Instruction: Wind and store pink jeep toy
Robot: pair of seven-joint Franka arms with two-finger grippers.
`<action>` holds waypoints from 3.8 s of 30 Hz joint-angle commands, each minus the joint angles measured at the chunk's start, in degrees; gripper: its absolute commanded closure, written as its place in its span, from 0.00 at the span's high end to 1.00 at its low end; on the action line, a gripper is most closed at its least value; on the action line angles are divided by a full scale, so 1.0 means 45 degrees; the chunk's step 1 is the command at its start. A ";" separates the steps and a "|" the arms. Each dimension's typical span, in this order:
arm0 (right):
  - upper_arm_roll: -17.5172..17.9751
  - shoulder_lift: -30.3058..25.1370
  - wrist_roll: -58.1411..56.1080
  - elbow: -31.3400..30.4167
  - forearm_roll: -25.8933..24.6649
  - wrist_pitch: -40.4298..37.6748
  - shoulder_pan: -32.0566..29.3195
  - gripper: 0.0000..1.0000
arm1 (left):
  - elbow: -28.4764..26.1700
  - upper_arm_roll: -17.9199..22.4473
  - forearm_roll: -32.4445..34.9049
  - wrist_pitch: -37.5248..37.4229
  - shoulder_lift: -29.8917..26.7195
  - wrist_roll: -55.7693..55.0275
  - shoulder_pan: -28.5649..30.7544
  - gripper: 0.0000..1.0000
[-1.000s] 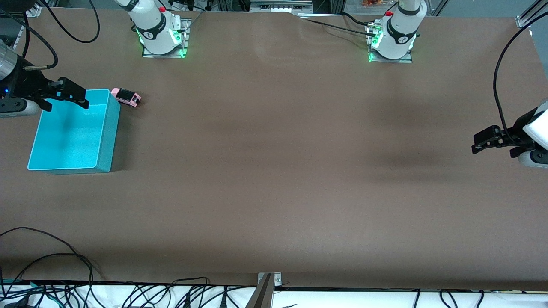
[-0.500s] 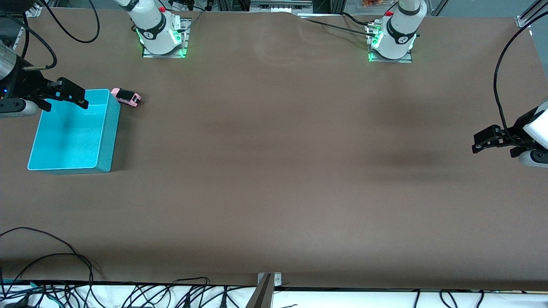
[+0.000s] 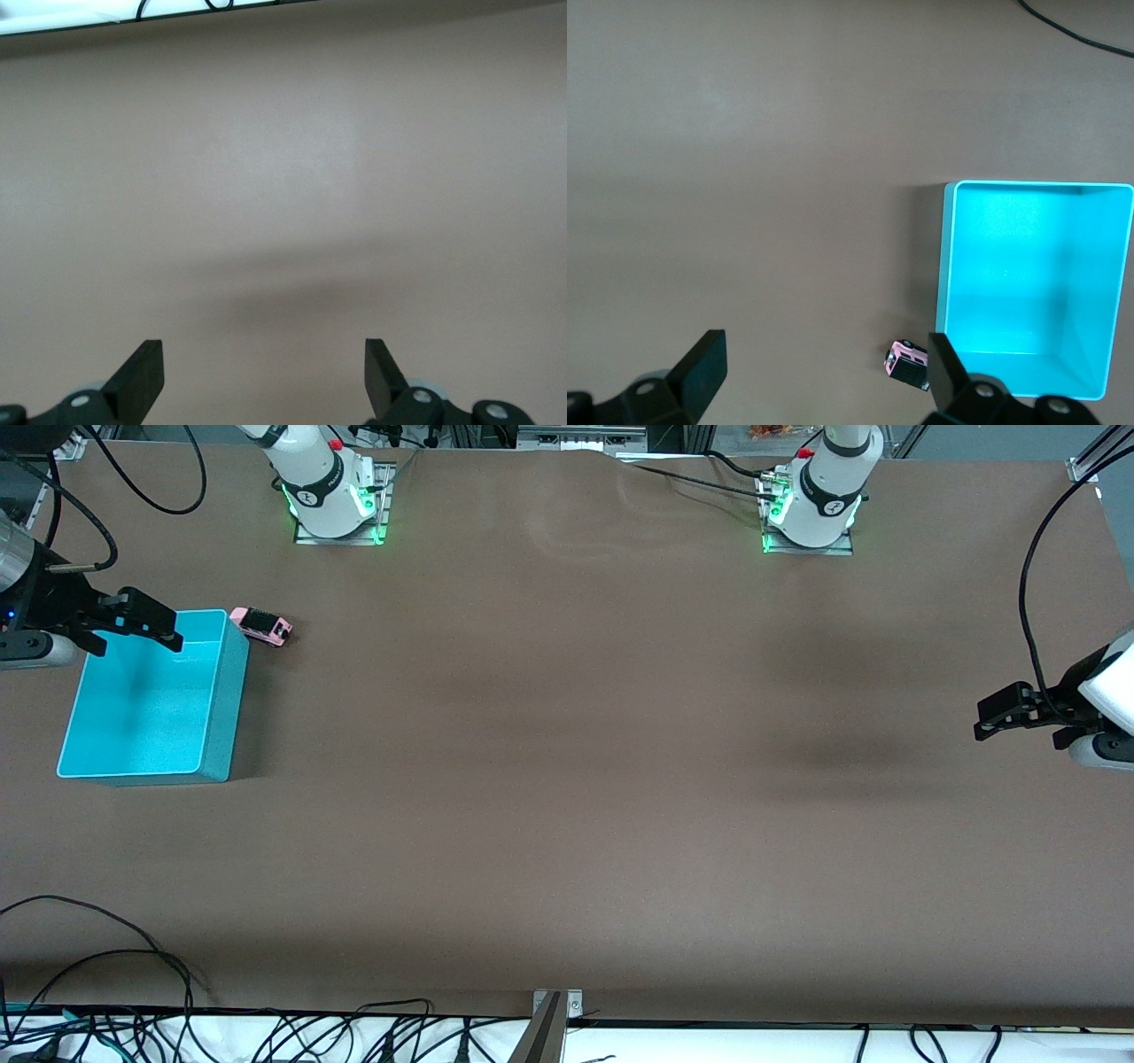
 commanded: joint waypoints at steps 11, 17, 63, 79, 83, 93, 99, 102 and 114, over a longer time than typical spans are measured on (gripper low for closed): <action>-0.0037 0.0358 0.0154 -0.0352 0.0097 0.0433 -0.0039 1.00 | -0.0329 -0.0030 -0.0115 0.0426 -0.0276 0.0182 0.0037 1.00; -0.0056 -0.0404 0.0154 -0.2831 0.0176 0.2308 -0.0078 1.00 | -0.0348 -0.0030 -0.0115 0.0387 -0.0296 0.0182 0.0056 1.00; -0.0017 -0.2728 0.5599 -1.2366 0.0039 0.8990 -0.0996 1.00 | -0.0407 0.0028 -0.0134 0.0016 -0.0354 0.0163 0.0173 1.00; -0.0017 -0.3217 1.3141 -1.3830 -0.0019 0.9166 -0.1503 1.00 | -0.0407 0.0028 -0.0134 -0.0004 -0.0354 0.0163 0.0173 1.00; -0.0017 -0.3393 1.3201 -1.4318 -0.0078 0.9341 -0.1777 1.00 | -0.0407 0.0028 -0.0134 0.0015 -0.0335 0.0163 0.0173 1.00; -0.0037 -0.3490 1.3221 -1.5881 -0.0371 1.1390 -0.2538 1.00 | -0.0387 0.0028 -0.0134 0.0015 -0.0335 0.0163 0.0173 1.00; -0.0076 -0.3490 1.3221 -1.6370 -0.0371 1.2036 -0.2734 1.00 | -0.0407 0.0028 -0.0134 -0.0004 -0.0335 0.0163 0.0173 1.00; -0.0076 -0.3490 1.3240 -1.6526 -0.0371 1.2192 -0.2871 1.00 | -0.0407 0.0028 -0.0134 -0.0004 -0.0335 0.0163 0.0173 1.00; -0.0095 -0.3452 1.3338 -1.6858 -0.0371 1.2447 -0.3340 1.00 | -0.0407 0.0028 -0.0134 0.0015 -0.0335 0.0163 0.0173 1.00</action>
